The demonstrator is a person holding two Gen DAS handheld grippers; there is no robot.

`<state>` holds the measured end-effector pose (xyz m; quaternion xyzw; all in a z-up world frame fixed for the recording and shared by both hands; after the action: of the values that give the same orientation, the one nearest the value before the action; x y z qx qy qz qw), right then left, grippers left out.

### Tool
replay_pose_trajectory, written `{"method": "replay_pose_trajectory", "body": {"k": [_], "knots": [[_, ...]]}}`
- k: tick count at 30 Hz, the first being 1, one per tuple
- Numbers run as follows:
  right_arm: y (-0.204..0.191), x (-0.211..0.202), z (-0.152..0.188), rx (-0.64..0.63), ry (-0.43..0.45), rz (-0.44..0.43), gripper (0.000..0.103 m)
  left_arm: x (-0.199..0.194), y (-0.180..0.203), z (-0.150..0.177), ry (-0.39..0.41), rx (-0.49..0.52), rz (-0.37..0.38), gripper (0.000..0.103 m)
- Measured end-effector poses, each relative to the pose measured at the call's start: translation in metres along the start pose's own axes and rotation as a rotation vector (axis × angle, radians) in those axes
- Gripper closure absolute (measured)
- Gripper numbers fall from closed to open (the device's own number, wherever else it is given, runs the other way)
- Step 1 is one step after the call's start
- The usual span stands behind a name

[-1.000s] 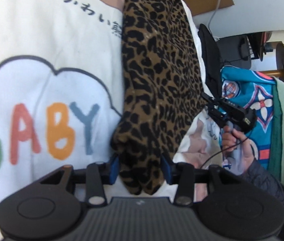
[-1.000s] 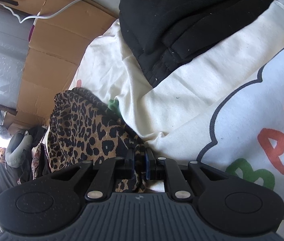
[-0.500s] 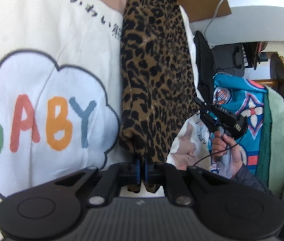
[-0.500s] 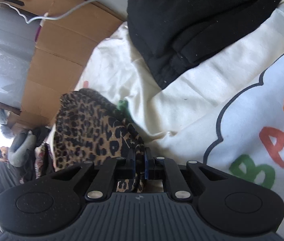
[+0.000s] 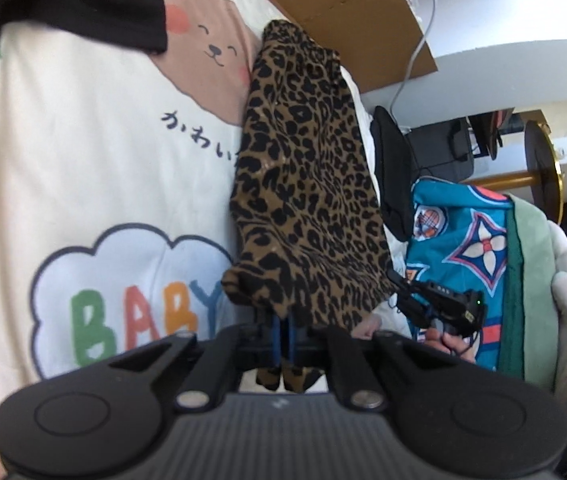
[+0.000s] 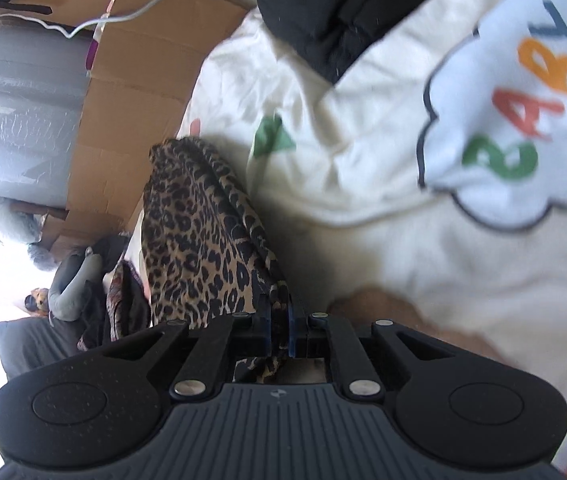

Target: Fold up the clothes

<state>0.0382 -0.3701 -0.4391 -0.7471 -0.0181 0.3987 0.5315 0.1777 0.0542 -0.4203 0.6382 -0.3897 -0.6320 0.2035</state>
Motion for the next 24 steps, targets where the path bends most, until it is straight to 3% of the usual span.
{"method": "replay_pose_trajectory", "body": {"k": [3,10,12,13,14,16,21,24], "knots": [[0.005,0.006,0.013,0.008,-0.033,0.013,0.098,0.004,-0.007,0.005,-0.015,-0.005,-0.036,0.099],[0.009,0.02,0.017,-0.125,-0.079,0.062,0.092,0.034,-0.03,0.022,-0.078,0.016,-0.179,0.098],[0.006,0.023,0.015,-0.183,-0.09,0.075,0.088,0.039,-0.029,0.022,-0.078,0.024,-0.193,0.093],[0.004,0.026,0.015,-0.216,-0.104,0.082,0.078,0.041,-0.03,0.022,-0.082,0.027,-0.207,0.088],[0.003,0.028,0.014,-0.243,-0.118,0.084,0.077,0.042,-0.031,0.022,-0.085,0.027,-0.213,0.084],[-0.002,0.035,0.014,-0.287,-0.148,0.08,0.072,0.043,-0.033,0.022,-0.085,0.02,-0.208,0.078],[-0.004,0.048,0.009,-0.301,-0.206,0.05,0.071,0.044,-0.035,0.022,-0.057,-0.012,-0.161,0.062],[-0.003,0.053,0.008,-0.288,-0.246,0.018,0.071,0.047,-0.035,0.022,-0.05,-0.035,-0.123,0.06]]}}
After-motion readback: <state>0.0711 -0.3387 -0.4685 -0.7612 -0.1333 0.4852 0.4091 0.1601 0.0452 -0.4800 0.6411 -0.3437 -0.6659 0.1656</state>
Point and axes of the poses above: each gripper's, at about its wrist camera, not at the fingertips, and x roughly the way its jaws point, y to its right, z to its underside, the point moved 9 cm from there along x, roughly the way its jaws point, and after that the axes turned 3 degrees about -z, right-handed, at the moved point
